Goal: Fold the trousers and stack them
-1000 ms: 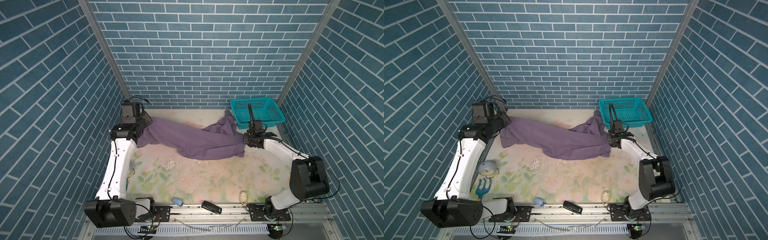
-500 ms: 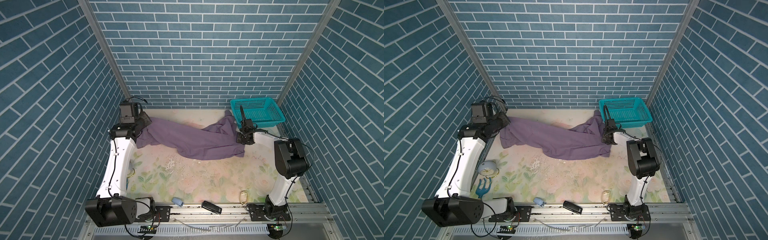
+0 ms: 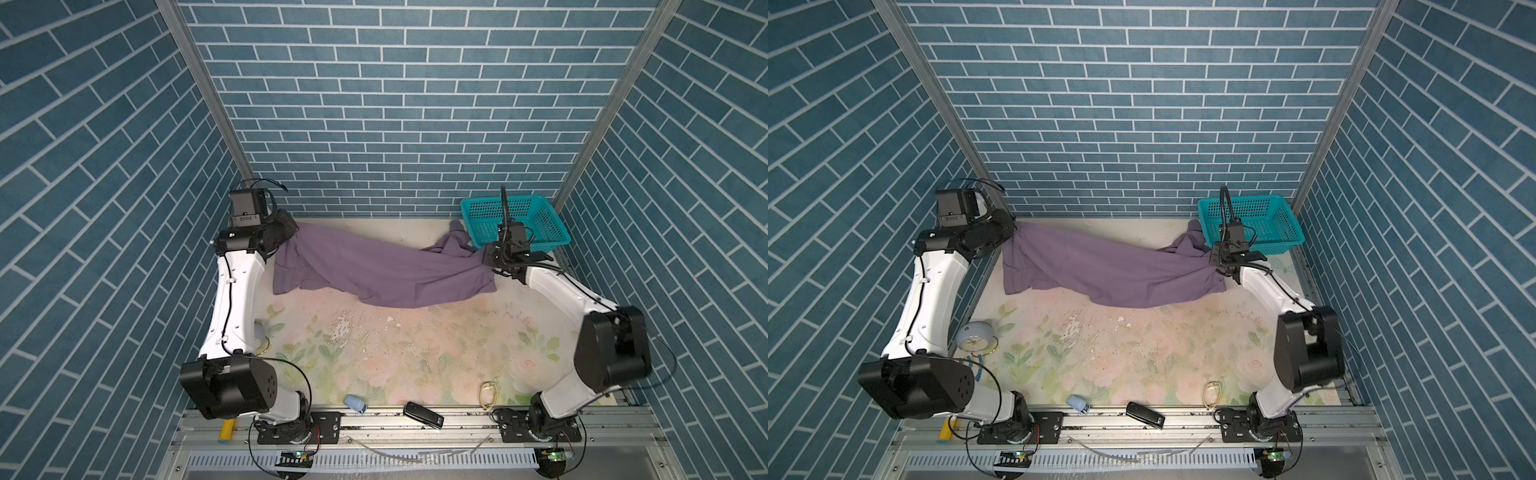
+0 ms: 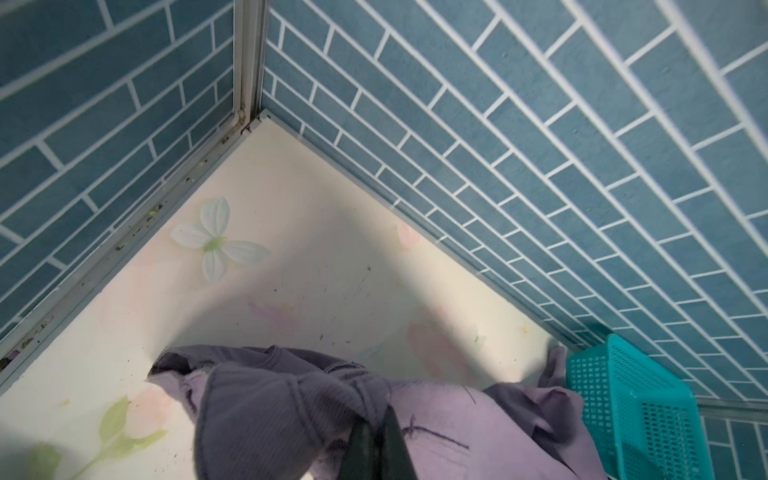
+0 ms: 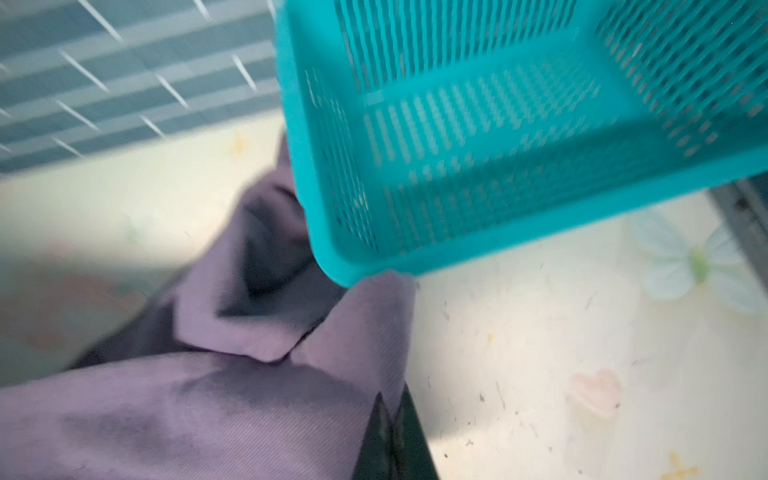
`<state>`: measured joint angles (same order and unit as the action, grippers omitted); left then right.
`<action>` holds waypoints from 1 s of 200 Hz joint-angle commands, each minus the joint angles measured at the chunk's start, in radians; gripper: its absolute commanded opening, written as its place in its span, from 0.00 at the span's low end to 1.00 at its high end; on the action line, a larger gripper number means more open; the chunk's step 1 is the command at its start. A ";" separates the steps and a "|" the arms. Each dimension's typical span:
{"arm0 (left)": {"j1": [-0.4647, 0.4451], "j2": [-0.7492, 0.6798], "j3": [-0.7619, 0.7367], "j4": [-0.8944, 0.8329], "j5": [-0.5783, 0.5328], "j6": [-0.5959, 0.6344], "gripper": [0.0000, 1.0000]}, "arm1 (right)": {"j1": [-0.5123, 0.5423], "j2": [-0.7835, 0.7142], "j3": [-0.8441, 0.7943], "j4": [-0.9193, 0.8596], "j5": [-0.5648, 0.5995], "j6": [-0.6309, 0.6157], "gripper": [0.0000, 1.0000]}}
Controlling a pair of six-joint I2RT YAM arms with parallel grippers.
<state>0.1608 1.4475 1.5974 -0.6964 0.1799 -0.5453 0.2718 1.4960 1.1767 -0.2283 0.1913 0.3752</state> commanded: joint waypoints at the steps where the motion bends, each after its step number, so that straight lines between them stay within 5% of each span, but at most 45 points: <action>1: 0.013 -0.113 -0.054 0.046 -0.053 -0.014 0.00 | -0.011 -0.185 -0.151 0.061 0.133 -0.003 0.00; 35: 0.075 -0.204 -0.288 0.026 -0.151 -0.066 0.00 | -0.056 -0.395 -0.516 0.114 0.222 0.178 0.00; 75: 0.291 -0.169 -0.431 0.063 0.113 -0.149 0.00 | -0.218 -0.569 -0.700 0.090 0.134 0.302 0.00; 153: 0.301 -0.134 -0.509 0.137 0.214 -0.147 0.00 | -0.264 -0.491 -0.711 0.157 -0.035 0.371 0.00; 186: 0.268 0.021 -0.334 0.162 0.378 -0.217 0.00 | -0.265 -0.277 -0.396 0.131 -0.160 0.304 0.00; 200: 0.227 0.020 -0.233 0.127 0.368 -0.186 0.00 | -0.265 -0.262 -0.287 0.143 -0.182 0.298 0.00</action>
<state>0.4141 1.4666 1.1973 -0.6559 0.5549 -0.7319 0.0315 1.2163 0.6704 -0.1444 0.0032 0.6830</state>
